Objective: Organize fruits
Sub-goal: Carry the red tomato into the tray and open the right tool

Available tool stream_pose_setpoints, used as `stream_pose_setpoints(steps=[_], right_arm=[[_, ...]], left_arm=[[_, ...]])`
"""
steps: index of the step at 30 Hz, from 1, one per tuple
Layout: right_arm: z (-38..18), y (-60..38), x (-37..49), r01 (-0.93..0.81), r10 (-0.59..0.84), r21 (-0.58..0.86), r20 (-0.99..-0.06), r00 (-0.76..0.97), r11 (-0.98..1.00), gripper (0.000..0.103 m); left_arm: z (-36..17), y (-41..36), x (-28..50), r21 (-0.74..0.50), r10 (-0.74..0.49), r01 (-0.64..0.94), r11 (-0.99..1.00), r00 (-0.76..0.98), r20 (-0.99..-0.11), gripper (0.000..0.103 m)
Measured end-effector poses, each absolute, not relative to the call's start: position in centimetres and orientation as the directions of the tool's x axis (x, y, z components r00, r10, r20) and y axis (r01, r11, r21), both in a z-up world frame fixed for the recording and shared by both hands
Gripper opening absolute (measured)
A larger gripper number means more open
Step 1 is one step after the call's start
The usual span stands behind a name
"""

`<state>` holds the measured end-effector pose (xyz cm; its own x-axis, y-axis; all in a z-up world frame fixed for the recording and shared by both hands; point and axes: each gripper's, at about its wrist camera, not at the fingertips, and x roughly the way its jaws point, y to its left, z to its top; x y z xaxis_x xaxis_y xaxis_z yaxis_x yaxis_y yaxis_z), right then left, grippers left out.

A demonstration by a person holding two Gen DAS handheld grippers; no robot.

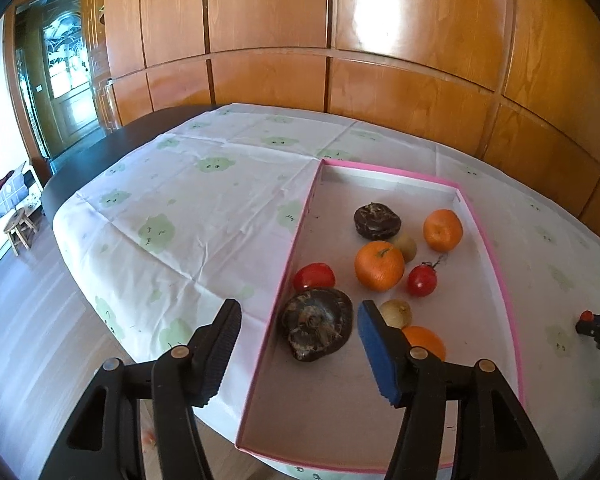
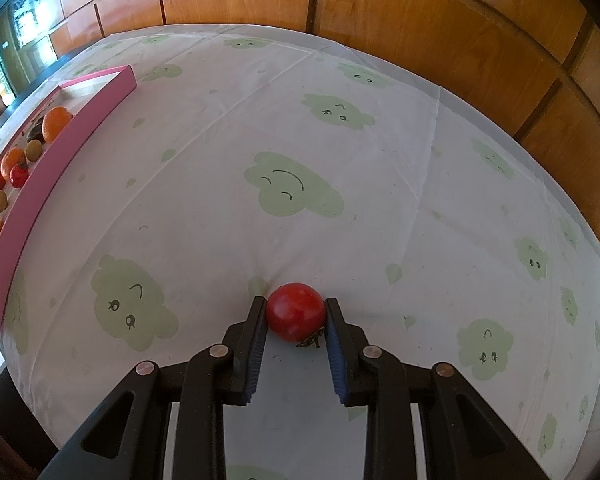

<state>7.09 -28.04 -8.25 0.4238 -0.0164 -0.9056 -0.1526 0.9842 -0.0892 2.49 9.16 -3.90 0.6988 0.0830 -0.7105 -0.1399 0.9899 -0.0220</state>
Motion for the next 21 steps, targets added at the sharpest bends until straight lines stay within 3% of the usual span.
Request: stream_pose_setpoints(steps=[11,21], right_arm=[[-7.4,-26.9,7.1,-0.081,-0.037,-0.080,-0.900,0.434,0.993,0.028],[-2.0,-18.5,7.2,-0.298,0.262,0.117,-0.816,0.515,0.948,0.028]], left_arm=[[-3.5,8.1,1.6,-0.048,0.032,-0.094,0.994,0.705,-0.708,0.067],[-3.3,7.8,1.2,-0.050,0.028,-0.088,0.995,0.711,-0.702,0.069]])
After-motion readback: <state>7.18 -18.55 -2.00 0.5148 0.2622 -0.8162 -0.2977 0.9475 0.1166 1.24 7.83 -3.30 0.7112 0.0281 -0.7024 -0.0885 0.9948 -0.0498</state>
